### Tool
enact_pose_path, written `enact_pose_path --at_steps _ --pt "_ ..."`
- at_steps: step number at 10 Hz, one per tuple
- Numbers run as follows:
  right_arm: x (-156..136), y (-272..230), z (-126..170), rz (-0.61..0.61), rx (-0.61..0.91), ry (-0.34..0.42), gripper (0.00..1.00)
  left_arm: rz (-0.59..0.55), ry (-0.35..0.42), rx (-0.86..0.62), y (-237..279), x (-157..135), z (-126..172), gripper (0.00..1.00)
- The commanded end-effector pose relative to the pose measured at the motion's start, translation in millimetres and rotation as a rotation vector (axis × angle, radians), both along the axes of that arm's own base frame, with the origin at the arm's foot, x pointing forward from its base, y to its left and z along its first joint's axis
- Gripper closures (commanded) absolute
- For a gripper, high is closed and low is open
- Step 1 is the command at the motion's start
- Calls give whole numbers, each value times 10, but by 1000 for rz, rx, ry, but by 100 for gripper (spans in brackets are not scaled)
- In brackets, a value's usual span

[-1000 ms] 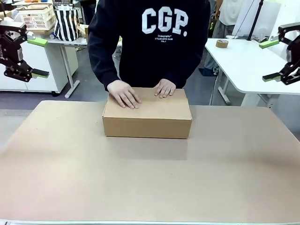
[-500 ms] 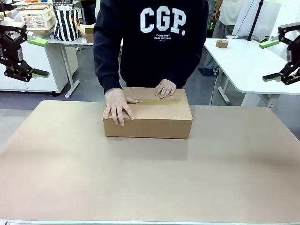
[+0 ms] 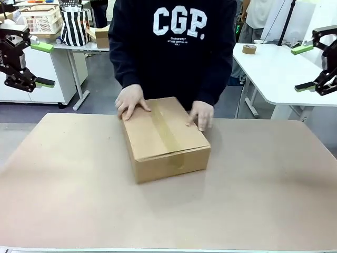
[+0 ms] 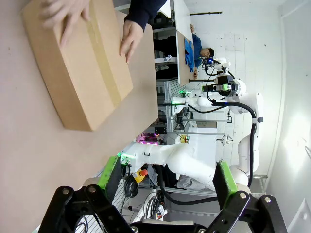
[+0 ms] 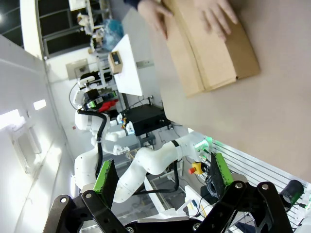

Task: Pack the gift set into the box.
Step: Press and hold the closed box until the human finishes sealing it.

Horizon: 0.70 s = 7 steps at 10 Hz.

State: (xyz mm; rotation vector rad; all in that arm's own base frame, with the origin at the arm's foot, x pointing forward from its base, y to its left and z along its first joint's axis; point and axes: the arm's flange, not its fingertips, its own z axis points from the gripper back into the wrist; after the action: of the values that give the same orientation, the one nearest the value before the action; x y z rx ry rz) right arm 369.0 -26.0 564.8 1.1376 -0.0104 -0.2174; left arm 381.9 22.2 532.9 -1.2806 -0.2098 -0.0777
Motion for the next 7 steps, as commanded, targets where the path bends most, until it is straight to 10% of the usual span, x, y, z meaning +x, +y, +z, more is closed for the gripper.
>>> enact_pose_path --at_steps 1,7 --pt "8 -4 14 11 2 -10 0 3 -5 -33 -23 -12 11 0" --pt "8 -4 14 11 2 -10 0 3 -5 -33 -23 -12 11 0"
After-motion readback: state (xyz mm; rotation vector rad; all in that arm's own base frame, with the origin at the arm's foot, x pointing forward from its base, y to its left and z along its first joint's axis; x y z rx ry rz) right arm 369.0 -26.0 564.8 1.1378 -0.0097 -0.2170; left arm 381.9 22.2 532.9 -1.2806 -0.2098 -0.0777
